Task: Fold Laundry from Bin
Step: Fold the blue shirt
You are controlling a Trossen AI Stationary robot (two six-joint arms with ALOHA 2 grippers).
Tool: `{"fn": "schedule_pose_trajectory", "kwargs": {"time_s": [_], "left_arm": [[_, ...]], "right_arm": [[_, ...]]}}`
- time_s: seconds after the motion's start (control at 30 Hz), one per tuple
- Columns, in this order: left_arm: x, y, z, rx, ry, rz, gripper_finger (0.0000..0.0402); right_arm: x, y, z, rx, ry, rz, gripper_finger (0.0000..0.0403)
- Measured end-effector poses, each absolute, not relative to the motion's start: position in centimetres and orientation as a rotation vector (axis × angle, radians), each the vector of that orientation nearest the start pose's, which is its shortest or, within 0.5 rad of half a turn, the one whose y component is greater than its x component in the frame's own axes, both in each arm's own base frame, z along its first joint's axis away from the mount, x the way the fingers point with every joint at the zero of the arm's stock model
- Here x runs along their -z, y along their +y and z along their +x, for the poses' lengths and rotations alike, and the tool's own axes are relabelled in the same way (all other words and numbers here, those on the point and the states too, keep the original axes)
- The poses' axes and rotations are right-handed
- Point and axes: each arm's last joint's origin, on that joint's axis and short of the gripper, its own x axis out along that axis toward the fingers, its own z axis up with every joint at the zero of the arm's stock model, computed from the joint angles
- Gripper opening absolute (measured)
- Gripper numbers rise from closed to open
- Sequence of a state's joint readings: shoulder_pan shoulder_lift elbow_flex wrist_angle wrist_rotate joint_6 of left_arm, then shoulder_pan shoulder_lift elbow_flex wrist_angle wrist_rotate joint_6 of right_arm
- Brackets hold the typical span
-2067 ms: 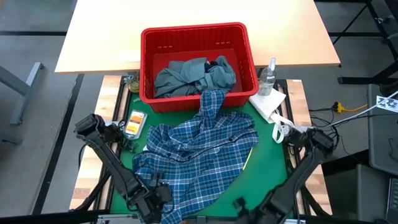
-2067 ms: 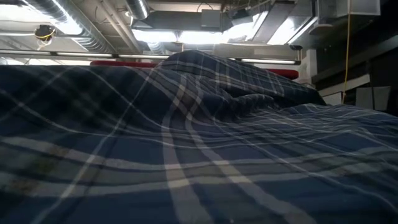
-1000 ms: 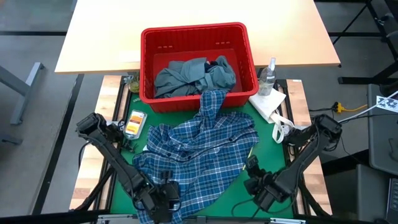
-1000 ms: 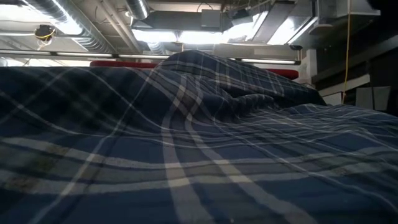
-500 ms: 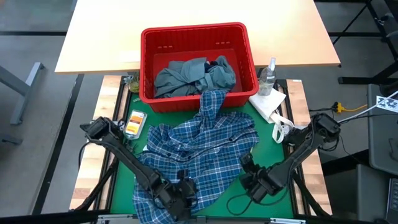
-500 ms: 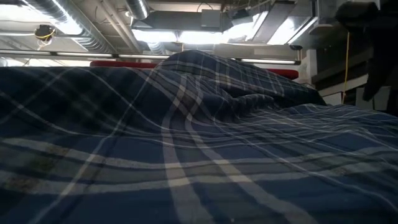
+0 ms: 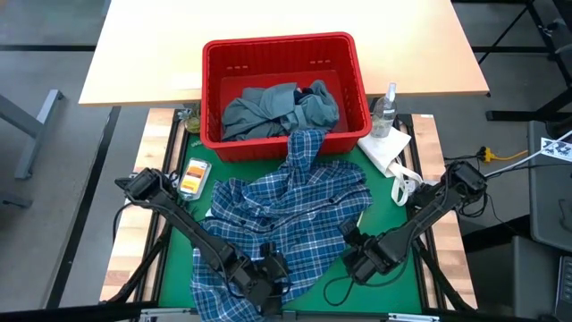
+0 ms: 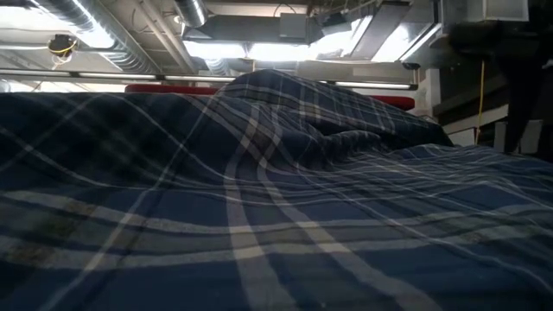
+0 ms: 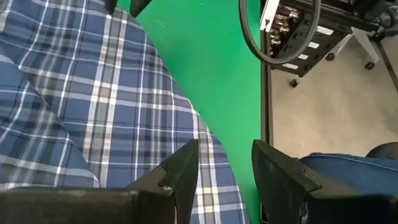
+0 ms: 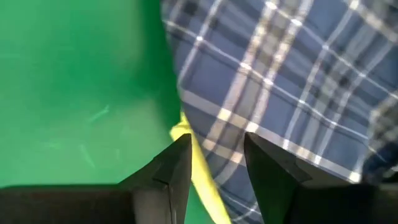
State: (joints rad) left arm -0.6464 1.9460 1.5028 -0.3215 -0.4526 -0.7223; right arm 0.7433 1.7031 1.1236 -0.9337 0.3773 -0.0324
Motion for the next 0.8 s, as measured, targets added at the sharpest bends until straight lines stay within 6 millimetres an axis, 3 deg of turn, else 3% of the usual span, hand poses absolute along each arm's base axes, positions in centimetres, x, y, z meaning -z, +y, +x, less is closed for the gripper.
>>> {"fn": "schedule_pose_trajectory", "kwargs": {"time_s": [0.27, 0.57, 0.7, 0.8], "left_arm": [[-23.4, -24.8, 35.4, -0.065, 0.670, -0.299, 0.0143], [-23.4, -24.7, 35.4, -0.072, 0.666, -0.299, 0.0143], [-23.4, -24.7, 35.4, -0.073, 0.667, -0.300, 0.0143], [-23.3, -24.7, 35.4, -0.074, 0.667, -0.302, 0.0143]], "right_arm": [[-18.5, 19.4, 22.7, -0.333, 1.295, -0.865, 0.0111], [-16.8, 19.6, 23.0, -0.324, 1.338, -0.935, 0.0051], [-16.8, 19.6, 23.2, -0.276, 1.310, -0.966, 0.0013], [-17.0, 19.5, 23.3, -0.242, 1.285, -0.987, 0.0007]]}}
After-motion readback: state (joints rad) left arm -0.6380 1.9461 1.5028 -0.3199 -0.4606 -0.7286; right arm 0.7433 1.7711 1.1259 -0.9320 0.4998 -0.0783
